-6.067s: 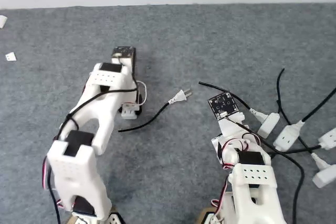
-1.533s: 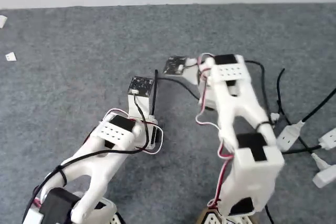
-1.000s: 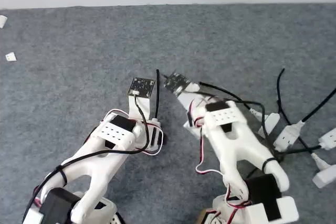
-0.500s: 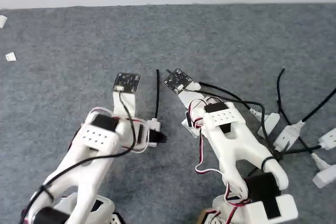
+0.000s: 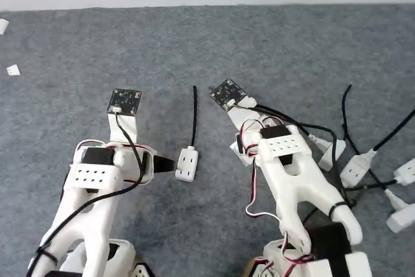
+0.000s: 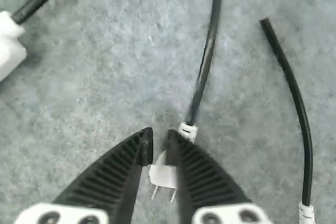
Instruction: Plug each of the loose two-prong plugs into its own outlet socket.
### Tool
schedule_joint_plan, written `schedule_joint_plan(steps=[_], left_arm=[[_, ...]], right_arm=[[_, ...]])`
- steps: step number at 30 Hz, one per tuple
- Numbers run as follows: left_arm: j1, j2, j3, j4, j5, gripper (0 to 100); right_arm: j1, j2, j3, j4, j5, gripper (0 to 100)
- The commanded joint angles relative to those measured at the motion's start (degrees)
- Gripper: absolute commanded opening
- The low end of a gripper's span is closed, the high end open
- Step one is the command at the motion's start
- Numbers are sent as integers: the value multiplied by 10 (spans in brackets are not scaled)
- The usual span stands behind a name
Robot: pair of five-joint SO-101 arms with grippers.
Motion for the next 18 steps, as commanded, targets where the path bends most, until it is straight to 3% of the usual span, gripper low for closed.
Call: schedule_joint_plan(steps=[1,18], left_arm=[[-2,-16,-19,-17,-5,387],[-2,-16,-17,-17,-5,387]], right_arm=[[6,-27,-14,-12,-7,35],[42,-15,25,-69,1,35]])
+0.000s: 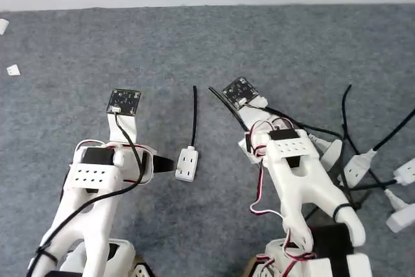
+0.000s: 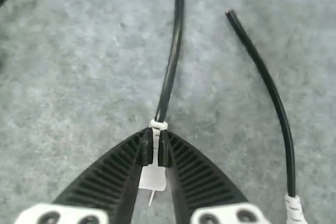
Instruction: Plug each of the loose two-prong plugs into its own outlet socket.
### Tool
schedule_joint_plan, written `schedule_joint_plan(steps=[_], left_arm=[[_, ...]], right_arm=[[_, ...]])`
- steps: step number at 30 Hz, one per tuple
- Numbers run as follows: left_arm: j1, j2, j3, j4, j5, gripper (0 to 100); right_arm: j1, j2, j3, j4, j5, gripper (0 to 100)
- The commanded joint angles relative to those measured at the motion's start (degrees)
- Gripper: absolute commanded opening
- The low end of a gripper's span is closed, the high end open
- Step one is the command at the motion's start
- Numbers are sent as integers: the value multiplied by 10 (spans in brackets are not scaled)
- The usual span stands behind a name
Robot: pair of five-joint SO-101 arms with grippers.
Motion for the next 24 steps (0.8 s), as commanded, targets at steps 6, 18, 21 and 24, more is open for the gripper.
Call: schedule_joint_plan(steps=[6,18,21,24], left_arm=[[2,-15,-11,-24,-6,387],[19,-15,-2,-25,-6,386],[19,-15,-2,-25,-6,386],[19,-15,-2,-25,-6,386]], right_arm=[[-14,60,-58,23,43,24],[-17,92,-104,59,42,10],[-17,95,-116,63,25,46],[-17,95,-120,65,-7,135]])
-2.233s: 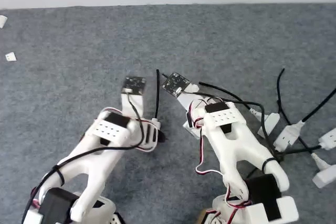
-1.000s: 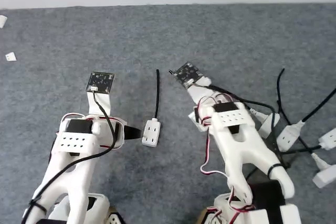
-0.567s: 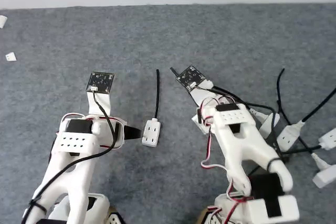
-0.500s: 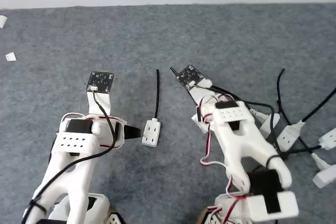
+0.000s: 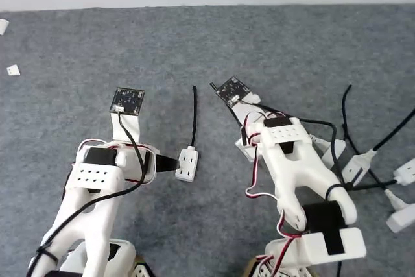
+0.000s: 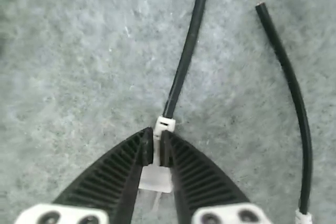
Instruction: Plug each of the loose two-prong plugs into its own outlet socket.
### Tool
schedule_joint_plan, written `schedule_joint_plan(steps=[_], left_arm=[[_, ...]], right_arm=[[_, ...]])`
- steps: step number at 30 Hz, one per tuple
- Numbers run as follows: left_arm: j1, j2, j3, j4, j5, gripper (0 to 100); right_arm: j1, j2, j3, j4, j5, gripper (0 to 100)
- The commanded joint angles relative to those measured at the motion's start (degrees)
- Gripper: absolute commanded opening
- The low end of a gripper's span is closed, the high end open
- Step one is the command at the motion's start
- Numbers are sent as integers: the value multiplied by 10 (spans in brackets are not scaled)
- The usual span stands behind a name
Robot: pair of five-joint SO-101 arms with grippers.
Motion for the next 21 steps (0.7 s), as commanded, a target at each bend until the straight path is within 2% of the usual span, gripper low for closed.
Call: schedule_joint_plan(steps=[1,11,21], left_arm=[[5,-15,-3,-12,-6,386],[5,-15,-2,-12,-6,386],[6,-15,-2,-12,-6,386]], right_arm=[[-8,0,-33,3,-18,156],[-20,1,-32,3,-1,110],[-16,2,-32,3,-4,113]])
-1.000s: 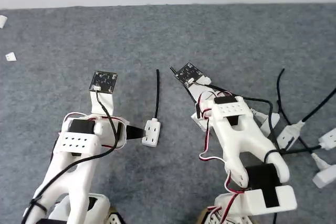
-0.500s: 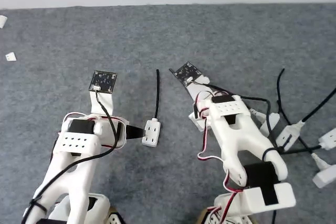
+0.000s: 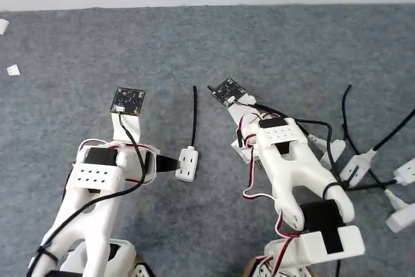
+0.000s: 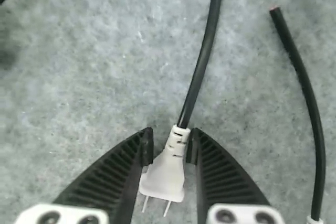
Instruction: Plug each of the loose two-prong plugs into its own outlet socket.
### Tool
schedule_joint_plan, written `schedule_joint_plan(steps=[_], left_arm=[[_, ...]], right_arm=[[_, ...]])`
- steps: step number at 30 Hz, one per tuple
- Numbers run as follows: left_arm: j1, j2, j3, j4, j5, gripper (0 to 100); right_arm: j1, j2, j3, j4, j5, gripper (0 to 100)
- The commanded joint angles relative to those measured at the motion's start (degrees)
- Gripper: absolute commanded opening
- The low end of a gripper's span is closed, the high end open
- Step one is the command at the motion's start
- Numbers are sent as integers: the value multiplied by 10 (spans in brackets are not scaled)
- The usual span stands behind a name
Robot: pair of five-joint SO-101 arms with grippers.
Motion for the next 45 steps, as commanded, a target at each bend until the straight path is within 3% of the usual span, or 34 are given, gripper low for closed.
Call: schedule_joint_plan(steps=[1,6,15,24,28,32,38,45], left_arm=[[4,-15,-2,-11,-6,386],[10,-15,-2,-8,-6,386],[11,-14,-2,-8,-6,386],[11,-14,-1,-8,-6,386],[25,-14,2,-6,-6,386],[35,-14,7,-5,-6,386],[33,4,5,-7,-4,377],[-6,185,-104,7,-7,319]], right_arm=[[0,0,-32,3,3,115],[1,13,-46,12,3,113],[12,112,-171,120,2,111],[13,114,-177,120,-4,109],[14,115,-178,119,-15,0],[28,111,-178,121,-18,9],[30,9,-178,184,-52,8],[-44,-224,-178,300,-83,8]])
